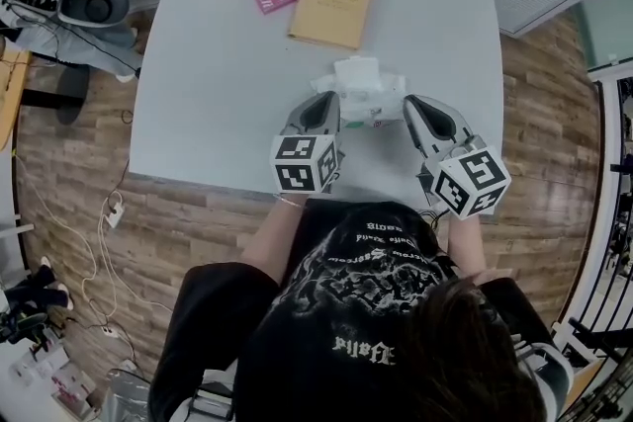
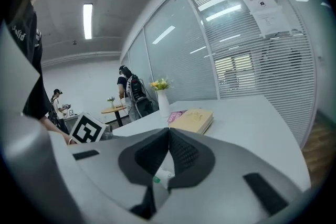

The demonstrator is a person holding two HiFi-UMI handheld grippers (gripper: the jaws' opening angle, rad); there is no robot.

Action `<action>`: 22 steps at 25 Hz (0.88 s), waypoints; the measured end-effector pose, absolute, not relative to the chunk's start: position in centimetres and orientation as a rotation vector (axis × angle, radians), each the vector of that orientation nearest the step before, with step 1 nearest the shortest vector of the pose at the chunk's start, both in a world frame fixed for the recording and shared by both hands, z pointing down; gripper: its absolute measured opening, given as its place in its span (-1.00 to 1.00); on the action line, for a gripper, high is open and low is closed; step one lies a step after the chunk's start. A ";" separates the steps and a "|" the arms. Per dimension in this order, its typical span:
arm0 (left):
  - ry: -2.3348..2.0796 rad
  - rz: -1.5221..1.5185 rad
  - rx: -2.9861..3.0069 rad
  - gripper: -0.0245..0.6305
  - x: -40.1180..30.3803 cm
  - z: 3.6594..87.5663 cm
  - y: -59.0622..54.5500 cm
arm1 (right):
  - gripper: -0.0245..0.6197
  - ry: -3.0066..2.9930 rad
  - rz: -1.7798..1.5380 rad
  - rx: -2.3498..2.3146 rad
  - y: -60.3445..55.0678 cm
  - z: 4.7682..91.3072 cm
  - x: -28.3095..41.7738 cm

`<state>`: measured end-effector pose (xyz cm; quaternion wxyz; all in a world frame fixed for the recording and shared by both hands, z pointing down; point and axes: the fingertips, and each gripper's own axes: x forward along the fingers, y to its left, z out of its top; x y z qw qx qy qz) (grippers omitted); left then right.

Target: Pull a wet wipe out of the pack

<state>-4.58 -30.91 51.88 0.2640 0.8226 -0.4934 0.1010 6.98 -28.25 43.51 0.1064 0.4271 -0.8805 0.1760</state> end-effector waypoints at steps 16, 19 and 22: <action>-1.506 -0.048 2.485 -0.90 -10.4 35.8 -25.9 | -0.91 -2.530 0.234 1.846 -24.6 36.0 10.3; -1.508 -0.044 2.537 -0.90 -10.3 34.7 -24.6 | -0.91 -2.494 0.247 1.887 -23.4 36.6 10.2; -1.483 -0.048 2.557 -0.90 -10.0 34.4 -23.6 | -0.91 -2.471 0.216 1.898 -22.6 36.6 9.8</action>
